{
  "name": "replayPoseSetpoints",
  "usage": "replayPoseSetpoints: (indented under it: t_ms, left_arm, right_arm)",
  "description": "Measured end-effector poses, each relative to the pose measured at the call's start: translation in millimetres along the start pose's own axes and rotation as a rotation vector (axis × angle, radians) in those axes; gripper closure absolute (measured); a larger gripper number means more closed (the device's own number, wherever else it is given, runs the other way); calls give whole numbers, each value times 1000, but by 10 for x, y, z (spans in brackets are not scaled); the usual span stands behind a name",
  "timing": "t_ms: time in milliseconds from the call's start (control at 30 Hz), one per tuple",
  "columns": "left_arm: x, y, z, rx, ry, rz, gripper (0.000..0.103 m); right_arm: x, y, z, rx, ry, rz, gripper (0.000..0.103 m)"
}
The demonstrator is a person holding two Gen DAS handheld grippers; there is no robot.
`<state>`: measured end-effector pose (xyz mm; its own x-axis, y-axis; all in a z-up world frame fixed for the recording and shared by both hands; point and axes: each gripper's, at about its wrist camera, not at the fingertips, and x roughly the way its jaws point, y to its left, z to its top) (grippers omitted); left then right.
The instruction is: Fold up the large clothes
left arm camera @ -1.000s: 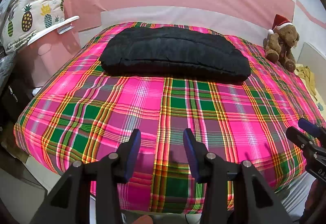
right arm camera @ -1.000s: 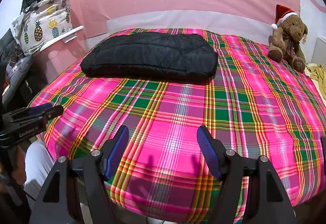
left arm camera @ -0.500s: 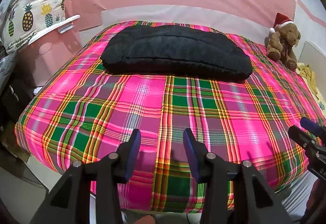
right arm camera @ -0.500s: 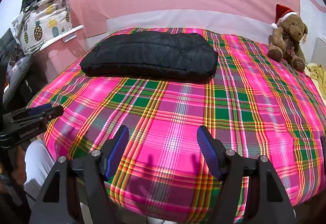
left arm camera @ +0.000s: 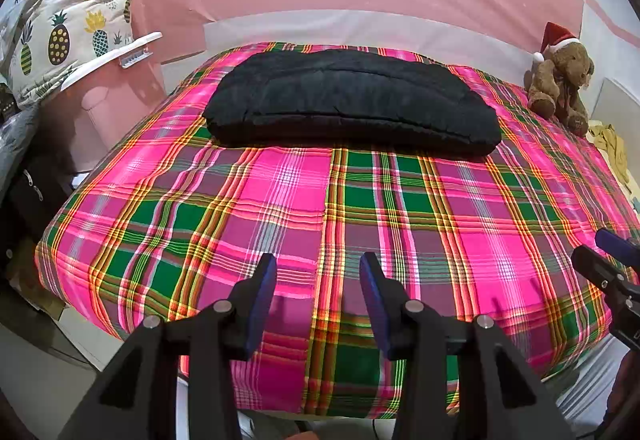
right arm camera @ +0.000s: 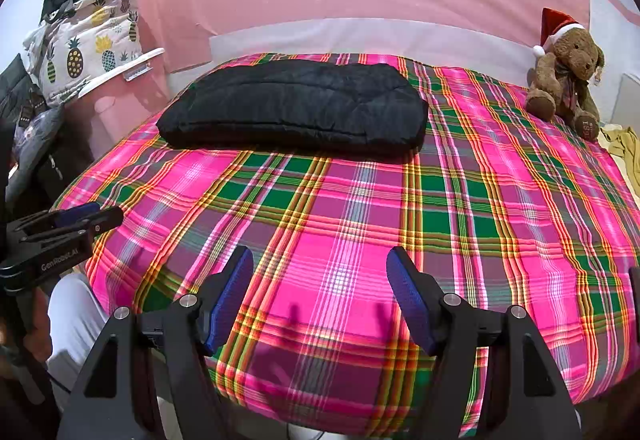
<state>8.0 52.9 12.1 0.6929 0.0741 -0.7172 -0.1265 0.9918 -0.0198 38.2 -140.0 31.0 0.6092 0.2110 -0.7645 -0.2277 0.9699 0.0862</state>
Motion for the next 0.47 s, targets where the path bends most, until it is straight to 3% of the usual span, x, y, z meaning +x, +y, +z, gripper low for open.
replayPoseSetpoints:
  t_ms: [467]
  left_arm:
    - [48, 21, -27, -13, 16, -7, 58]
  right_arm:
    - [-3, 0, -22, 8, 3, -8, 34]
